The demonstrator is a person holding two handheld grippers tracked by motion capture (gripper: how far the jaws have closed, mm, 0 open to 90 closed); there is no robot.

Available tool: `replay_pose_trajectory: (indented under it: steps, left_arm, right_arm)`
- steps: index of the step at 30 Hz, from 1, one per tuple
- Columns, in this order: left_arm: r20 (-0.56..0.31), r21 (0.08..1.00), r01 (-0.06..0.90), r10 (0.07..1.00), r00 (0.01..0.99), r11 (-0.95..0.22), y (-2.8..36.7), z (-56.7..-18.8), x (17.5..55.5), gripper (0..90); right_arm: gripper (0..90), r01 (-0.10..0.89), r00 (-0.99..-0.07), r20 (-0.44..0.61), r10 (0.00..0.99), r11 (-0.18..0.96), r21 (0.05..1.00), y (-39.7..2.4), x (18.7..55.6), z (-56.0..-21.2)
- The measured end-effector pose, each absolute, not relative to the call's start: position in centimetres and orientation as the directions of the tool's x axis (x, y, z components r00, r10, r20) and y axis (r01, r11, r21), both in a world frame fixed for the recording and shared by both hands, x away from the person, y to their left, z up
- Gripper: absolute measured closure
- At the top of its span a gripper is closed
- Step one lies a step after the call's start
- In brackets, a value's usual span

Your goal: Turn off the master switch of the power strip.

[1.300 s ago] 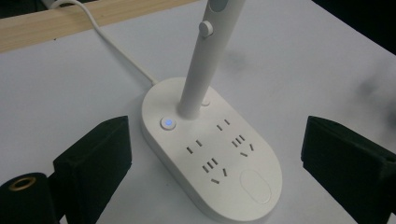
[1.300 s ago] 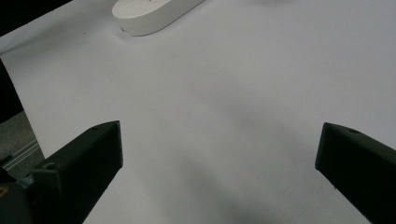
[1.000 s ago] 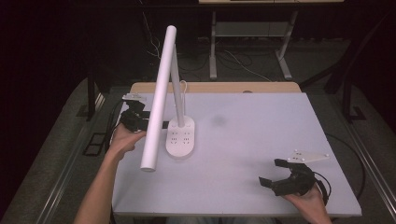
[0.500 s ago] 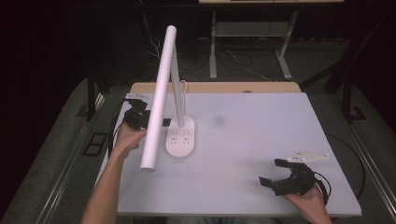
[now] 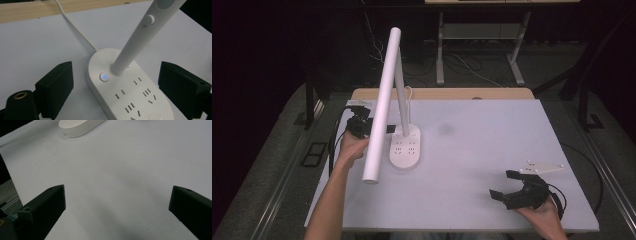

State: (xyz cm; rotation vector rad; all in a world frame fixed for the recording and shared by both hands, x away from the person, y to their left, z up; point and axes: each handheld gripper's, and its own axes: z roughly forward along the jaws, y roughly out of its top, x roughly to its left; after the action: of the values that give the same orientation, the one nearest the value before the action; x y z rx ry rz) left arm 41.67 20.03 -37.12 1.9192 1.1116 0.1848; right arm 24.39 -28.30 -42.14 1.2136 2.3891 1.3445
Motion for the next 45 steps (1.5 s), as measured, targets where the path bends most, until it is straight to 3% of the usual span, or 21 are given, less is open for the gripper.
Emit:
replay_pose_trajectory:
  steps: [18, 28, 39, 45]
  left_arm:
    - [-0.292, 0.734, 0.642, 0.749, 0.595, -0.224, 19.5, -38.7, 42.8, 20.1]
    - [-0.285, 0.724, 0.648, 0.753, 0.593, -0.237, 19.2, -39.3, 43.0, 30.9]
    - [-0.272, 0.715, 0.654, 0.762, 0.587, -0.248, 18.8, -39.7, 43.1, 50.9]
    - [-0.287, 0.711, 0.656, 0.749, 0.598, -0.252, 18.7, -40.0, 43.3, 66.6]
  right_arm:
    - [0.1, 0.58, -0.659, 0.246, 0.711, 0.272, 0.768, -28.6, 24.5, -42.3]
    - [0.1, 0.585, -0.652, 0.249, 0.716, 0.267, 0.766, -28.7, 24.6, -42.3]
    - [0.1, 0.581, -0.654, 0.242, 0.717, 0.271, 0.768, -28.9, 24.7, -42.3]
    - [0.1, 0.581, -0.654, 0.241, 0.717, 0.271, 0.768, -28.9, 24.6, -42.3]
